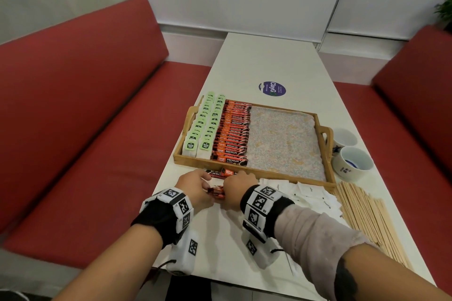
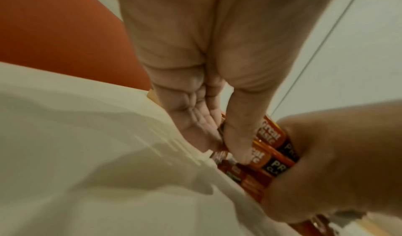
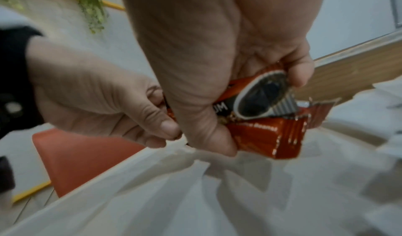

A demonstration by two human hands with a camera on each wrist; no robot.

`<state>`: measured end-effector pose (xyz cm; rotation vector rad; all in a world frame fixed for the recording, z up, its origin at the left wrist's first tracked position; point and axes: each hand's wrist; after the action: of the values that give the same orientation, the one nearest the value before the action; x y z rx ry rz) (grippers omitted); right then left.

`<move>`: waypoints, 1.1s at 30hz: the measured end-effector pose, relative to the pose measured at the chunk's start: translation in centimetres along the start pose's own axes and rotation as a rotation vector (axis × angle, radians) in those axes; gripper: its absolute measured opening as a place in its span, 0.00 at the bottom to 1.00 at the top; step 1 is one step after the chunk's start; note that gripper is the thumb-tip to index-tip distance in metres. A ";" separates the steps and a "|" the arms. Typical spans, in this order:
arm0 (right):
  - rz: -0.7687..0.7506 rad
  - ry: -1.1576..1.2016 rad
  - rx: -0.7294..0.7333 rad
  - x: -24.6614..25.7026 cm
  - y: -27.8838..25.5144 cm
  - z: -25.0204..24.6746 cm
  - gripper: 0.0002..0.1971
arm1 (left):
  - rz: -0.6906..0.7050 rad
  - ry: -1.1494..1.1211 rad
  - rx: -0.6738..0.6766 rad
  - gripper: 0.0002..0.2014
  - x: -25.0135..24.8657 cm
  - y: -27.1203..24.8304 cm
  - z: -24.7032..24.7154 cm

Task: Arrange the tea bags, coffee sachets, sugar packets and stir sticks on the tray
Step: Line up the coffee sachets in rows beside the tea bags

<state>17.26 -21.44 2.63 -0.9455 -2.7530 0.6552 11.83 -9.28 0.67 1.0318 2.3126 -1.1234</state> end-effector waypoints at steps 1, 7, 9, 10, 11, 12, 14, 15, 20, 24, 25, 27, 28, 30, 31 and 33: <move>0.000 0.022 -0.019 -0.3 -0.2 -0.4 0.18 | 0.000 -0.060 0.006 0.27 0.1 0.0 -0.3; -0.013 0.510 -0.272 -2.0 -0.5 -2.9 0.12 | 0.055 -0.459 0.198 0.23 -1.1 -1.5 -1.7; -0.037 0.575 -0.367 -2.0 -0.7 -4.0 0.09 | 0.053 -0.482 0.309 0.31 -1.9 -1.9 -1.6; -0.051 0.567 -0.386 -1.9 -0.7 -4.5 0.05 | 0.053 -0.495 0.347 0.33 -2.4 -1.9 -1.4; -0.071 0.547 -0.410 -1.8 -0.6 -4.8 0.03 | 0.058 -0.535 0.378 0.33 -3.0 -1.9 -1.2; -0.085 0.526 -0.425 -1.7 -0.4 -4.9 0.05 | 0.061 -0.601 0.398 0.33 -3.5 -1.8 -1.1; -0.075 0.510 -0.454 -1.4 0.3 -5.1 0.11 | 0.052 -0.792 0.425 0.35 -4.7 -1.5 -1.0; -0.061 0.508 -0.469 -1.4 0.7 -5.1 0.15 | 0.041 -0.877 0.432 0.35 -5.4 -1.2 -1.1; -0.029 0.585 -0.553 -1.6 0.4 -5.8 0.17 | -0.025 -1.026 0.349 0.18 -7.8 0.2 -1.3; -0.078 0.627 -0.564 -2.4 0.2 -6.2 0.19 | -0.050 -1.135 0.285 0.15 -8.5 1.6 -1.2; -0.091 0.639 -0.552 -2.7 0.3 -6.3 0.20 | -0.060 -1.131 0.277 0.15 -8.6 1.9 -1.3; -0.112 0.707 -0.532 -3.2 0.4 -6.4 0.21 | -0.080 -1.101 0.274 0.15 -8.6 2.5 -1.6; -0.124 0.754 -0.528 -3.5 0.5 -6.4 0.22 | -0.086 -1.083 0.273 0.15 -8.7 2.8 -1.7; -0.162 0.826 -0.513 -4.1 0.6 -6.6 0.25 | -0.095 -1.063 0.275 0.15 -8.8 3.4 -2.1; -0.179 0.842 -0.510 -4.5 0.7 -6.7 0.26 | -0.084 -1.061 0.282 0.14 -8.8 3.7 -2.2; -0.196 0.817 -0.515 -5.2 1.0 -7.1 0.27 | -0.027 -1.083 0.283 0.13 -8.9 4.3 -2.5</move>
<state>23.92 -21.49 8.43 -0.7609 -2.2117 -0.4255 20.93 -9.56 5.33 0.2867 1.3200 -1.5279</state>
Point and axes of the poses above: each hand's wrist, its own y-axis towards the middle knuckle, its own z-axis out of the palm, x = y × z, and after that the axes turned 12 degrees about -z, right-handed
